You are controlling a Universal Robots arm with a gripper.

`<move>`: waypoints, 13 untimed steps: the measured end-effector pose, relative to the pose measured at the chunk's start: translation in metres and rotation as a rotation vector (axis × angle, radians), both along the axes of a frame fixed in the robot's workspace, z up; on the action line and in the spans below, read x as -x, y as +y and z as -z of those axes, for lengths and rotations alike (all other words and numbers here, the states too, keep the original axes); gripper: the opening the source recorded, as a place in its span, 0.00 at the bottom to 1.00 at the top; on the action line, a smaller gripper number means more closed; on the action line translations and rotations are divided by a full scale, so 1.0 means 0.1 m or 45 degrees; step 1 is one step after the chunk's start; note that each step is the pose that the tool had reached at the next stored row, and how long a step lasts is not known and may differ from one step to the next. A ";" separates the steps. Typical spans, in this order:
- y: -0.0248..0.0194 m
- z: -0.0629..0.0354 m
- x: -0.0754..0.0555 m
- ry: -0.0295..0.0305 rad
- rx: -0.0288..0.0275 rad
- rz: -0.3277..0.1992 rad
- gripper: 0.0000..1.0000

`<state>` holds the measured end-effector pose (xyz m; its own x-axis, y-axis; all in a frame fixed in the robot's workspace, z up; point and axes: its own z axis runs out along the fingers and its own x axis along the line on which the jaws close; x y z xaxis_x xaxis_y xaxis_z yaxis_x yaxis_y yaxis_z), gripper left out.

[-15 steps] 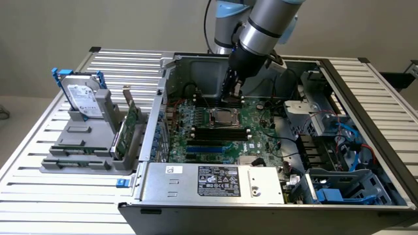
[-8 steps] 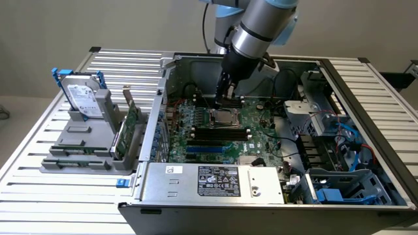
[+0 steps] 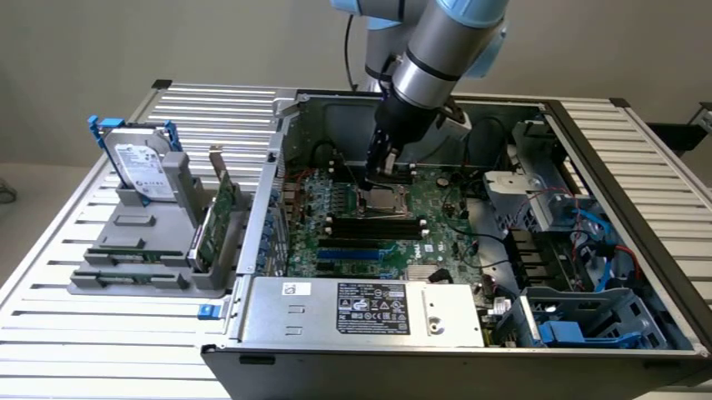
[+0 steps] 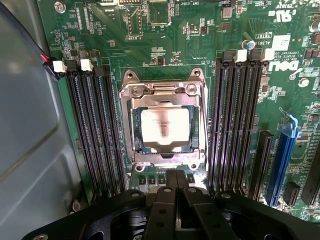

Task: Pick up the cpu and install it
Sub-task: 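Close the cpu cover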

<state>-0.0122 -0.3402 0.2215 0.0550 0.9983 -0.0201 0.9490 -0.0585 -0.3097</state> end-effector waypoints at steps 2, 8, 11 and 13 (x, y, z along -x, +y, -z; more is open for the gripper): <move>0.008 0.023 0.00 0.0000 -0.0058 0.000 0.11; 0.036 0.077 0.02 0.0000 -0.0177 0.000 0.11; 0.042 0.120 0.03 0.0000 -0.0204 0.000 0.11; 0.043 0.155 0.03 0.0001 -0.0210 0.000 0.11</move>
<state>-0.0151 -0.3359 0.2059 0.0547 0.9985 -0.0036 0.9490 -0.0532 -0.3106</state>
